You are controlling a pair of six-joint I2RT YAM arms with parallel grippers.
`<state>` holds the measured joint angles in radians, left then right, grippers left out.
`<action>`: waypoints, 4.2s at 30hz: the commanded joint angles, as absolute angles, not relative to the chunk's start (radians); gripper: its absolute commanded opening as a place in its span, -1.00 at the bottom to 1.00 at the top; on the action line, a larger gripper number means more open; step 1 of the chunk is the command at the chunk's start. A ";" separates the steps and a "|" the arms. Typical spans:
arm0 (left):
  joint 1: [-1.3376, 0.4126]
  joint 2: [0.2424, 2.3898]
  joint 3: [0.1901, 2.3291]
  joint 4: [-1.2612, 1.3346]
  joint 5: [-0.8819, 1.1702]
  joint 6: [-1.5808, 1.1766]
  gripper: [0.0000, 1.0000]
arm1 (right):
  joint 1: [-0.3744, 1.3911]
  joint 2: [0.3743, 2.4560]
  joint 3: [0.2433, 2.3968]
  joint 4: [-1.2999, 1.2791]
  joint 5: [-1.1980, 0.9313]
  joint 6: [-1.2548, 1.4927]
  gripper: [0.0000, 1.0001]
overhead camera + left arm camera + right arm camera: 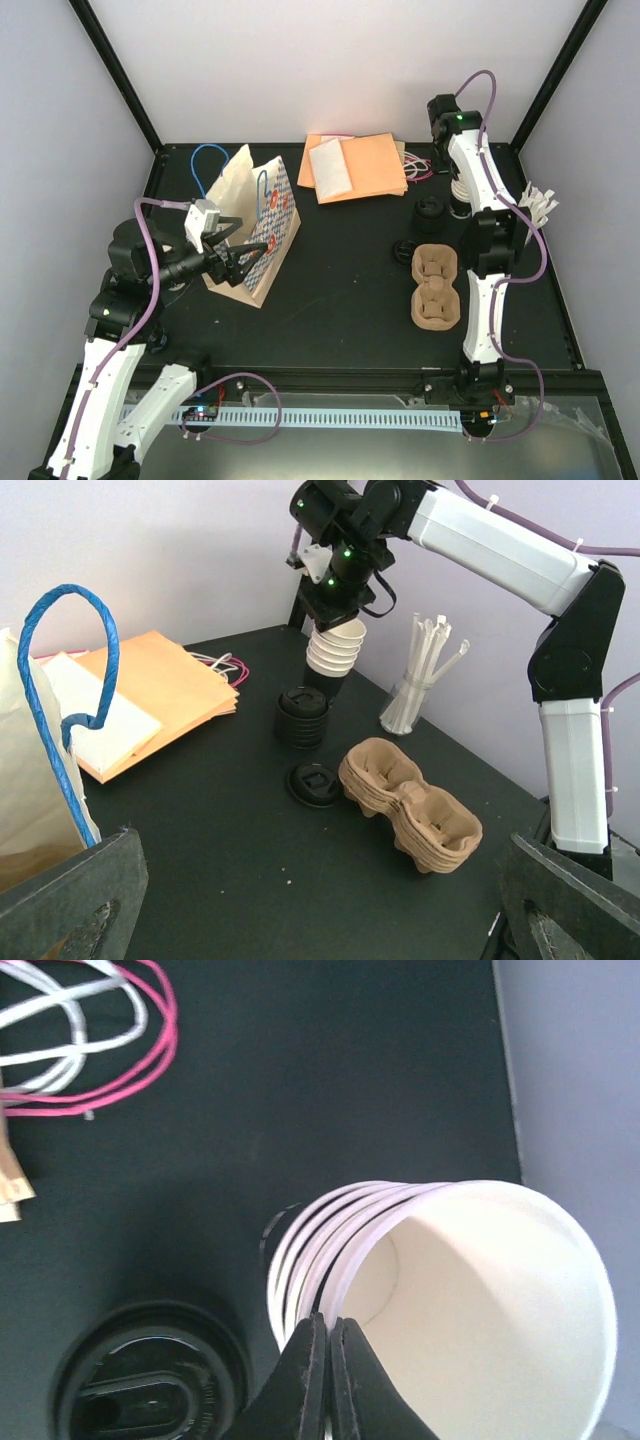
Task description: Pack the takeout coffee
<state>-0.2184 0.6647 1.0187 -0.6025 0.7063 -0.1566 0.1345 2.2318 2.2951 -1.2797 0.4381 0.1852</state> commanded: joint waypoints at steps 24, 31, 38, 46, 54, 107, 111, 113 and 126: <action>-0.229 0.647 1.045 -0.597 0.732 -0.159 0.97 | 0.137 1.969 1.989 -1.148 0.574 0.281 -0.98; -0.230 0.642 1.052 -0.593 0.735 -0.173 0.97 | 0.158 1.905 1.897 -1.071 0.578 0.238 -0.98; -0.233 0.644 1.059 -0.591 0.748 -0.183 0.97 | 0.169 1.948 1.981 -1.219 0.515 0.294 -0.98; -0.235 0.657 1.055 -0.584 0.756 -0.194 0.97 | 0.207 1.869 1.844 -1.014 0.656 0.235 -0.98; -0.239 0.662 1.077 -0.598 0.758 -0.191 0.97 | 0.210 1.818 1.710 -0.871 0.656 0.263 -0.98; -0.255 0.627 1.061 -0.614 0.747 -0.220 0.97 | 0.201 1.890 1.952 -1.388 0.560 0.538 -0.98; -0.256 0.641 1.062 -0.611 0.751 -0.227 0.98 | 0.210 1.880 2.057 -1.458 0.560 0.523 -0.98; -0.256 0.644 1.061 -0.603 0.750 -0.232 0.98 | 0.228 1.878 2.120 -1.508 0.590 0.517 -0.98; -0.415 0.724 1.058 -0.530 0.674 -0.297 0.97 | 0.616 1.667 2.028 -1.323 0.242 0.217 -0.98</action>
